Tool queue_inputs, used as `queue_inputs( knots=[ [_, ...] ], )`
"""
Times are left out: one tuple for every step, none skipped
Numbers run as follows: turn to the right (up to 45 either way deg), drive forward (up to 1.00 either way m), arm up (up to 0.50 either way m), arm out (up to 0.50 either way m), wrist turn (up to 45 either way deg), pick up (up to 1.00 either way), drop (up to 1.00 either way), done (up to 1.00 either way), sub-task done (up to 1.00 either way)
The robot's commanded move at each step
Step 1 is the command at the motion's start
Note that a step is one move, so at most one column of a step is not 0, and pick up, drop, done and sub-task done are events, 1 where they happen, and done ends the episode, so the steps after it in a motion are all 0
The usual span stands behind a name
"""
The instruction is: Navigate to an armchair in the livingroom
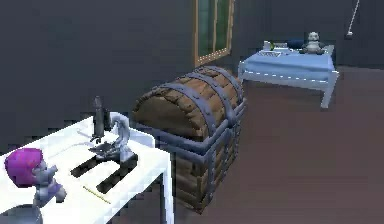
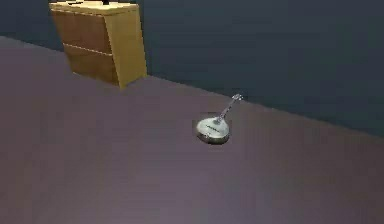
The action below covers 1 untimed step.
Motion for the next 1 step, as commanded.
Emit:
queue_inputs(
  knots=[
    [45.0, 0.00, 0.00, 0.00, 0.0, 0.00, 0.00, 0.00, 0.00]
  ],
)
